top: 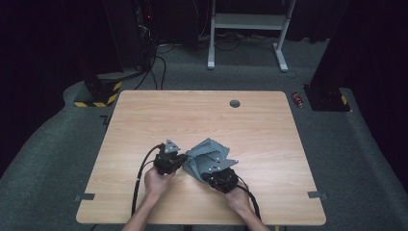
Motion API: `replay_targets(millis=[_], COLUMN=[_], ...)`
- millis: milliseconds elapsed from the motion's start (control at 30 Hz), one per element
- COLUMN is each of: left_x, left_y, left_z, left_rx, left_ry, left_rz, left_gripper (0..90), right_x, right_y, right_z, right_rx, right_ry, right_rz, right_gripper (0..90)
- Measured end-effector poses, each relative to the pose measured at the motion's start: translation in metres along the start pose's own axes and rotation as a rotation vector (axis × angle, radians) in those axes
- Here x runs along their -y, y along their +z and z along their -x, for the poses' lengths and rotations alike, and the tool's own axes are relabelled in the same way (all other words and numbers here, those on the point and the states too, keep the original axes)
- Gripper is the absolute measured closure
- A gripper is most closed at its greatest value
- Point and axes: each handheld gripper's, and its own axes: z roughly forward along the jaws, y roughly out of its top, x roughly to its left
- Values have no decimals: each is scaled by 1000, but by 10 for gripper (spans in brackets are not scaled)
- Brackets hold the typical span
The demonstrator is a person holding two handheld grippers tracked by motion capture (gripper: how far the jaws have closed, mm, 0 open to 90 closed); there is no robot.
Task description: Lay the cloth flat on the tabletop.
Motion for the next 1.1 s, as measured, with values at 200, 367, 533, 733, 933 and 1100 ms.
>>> replay_targets(millis=[200, 367, 533, 733, 933, 1100], left_x=[4, 9, 14, 16, 21, 21], left_y=[-2, 1, -7, -27, -30, -15], left_z=[-12, -20, -16, -4, 14, 27], left_rx=[4, 8, -11, -21, -10, 27], left_ry=[-37, -88, -94, -73, -38, -42], left_rz=[-7, -9, 9, 53, 36, -16], left_gripper=[859, 831, 691, 555, 521, 502], right_x=[2, 5, 6, 4, 5, 6], right_y=[-9, -1, 5, -13, -21, -9], right_z=[-10, -22, -23, -12, 6, 18], right_rx=[-29, -63, -85, -85, -12, 75], right_ry=[-34, -63, -58, -6, 50, 115], right_rz=[19, -22, -27, 40, 66, 37], right_gripper=[891, 886, 771, 717, 694, 674])
